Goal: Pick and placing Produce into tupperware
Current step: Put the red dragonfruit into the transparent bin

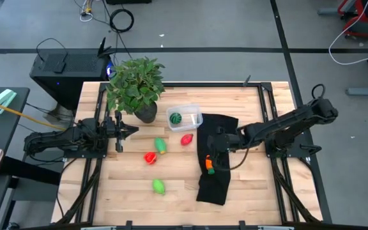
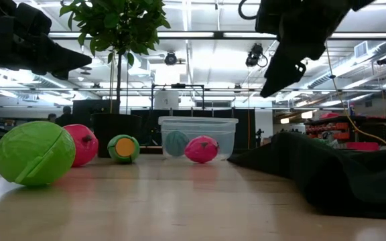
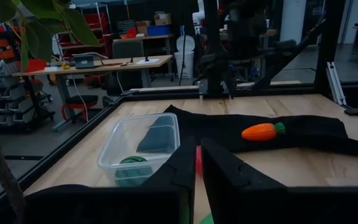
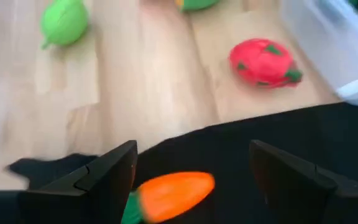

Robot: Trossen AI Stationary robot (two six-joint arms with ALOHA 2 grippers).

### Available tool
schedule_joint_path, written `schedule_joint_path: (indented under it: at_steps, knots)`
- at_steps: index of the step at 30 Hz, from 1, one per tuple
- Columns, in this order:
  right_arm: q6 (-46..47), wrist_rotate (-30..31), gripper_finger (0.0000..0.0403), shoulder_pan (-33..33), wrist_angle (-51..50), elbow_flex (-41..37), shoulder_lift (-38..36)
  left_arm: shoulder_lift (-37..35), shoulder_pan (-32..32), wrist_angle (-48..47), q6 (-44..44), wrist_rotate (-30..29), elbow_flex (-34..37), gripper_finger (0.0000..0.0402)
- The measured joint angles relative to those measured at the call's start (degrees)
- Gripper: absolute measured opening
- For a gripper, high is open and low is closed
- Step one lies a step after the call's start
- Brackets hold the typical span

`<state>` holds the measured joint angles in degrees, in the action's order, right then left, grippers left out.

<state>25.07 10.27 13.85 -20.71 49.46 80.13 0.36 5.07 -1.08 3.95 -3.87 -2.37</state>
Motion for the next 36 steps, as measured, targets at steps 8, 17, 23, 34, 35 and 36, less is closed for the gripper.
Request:
schedule_joint_path:
  at_steps: [8, 17, 23, 34, 35, 36]
  knots:
    - [3.2, 7.2, 0.0312, 1.1, 1.3, -2.8, 0.4, 0.0, 0.0, 0.0, -0.2, 0.0, 0.0, 0.004]
    - [-14.9, 9.2, 0.0312, 1.1, 9.2, -3.0, 0.4, 0.0, 0.0, 0.0, -0.2, 0.0, 0.0, 0.003]
    - [-30.6, 9.3, 0.0312, 0.9, 16.4, -3.0, 1.9, 0.0, 0.0, 0.0, -0.2, 0.0, 0.0, 0.0037]
    - [-43.0, 4.2, 0.0309, -6.0, 11.1, 5.9, 9.9, 0.0, 0.0, 0.0, -0.2, 0.0, 0.0, 0.0032]
    - [-43.4, 2.4, 0.0307, -6.7, 9.4, 7.3, 10.5, 0.0, 0.0, 0.0, -0.2, 0.0, 0.0, 0.0031]
    - [-44.0, 0.8, 0.0305, -7.5, 8.0, 8.7, 11.1, 0.0, 0.0, 0.0, -0.2, 0.0, 0.0, 0.003]
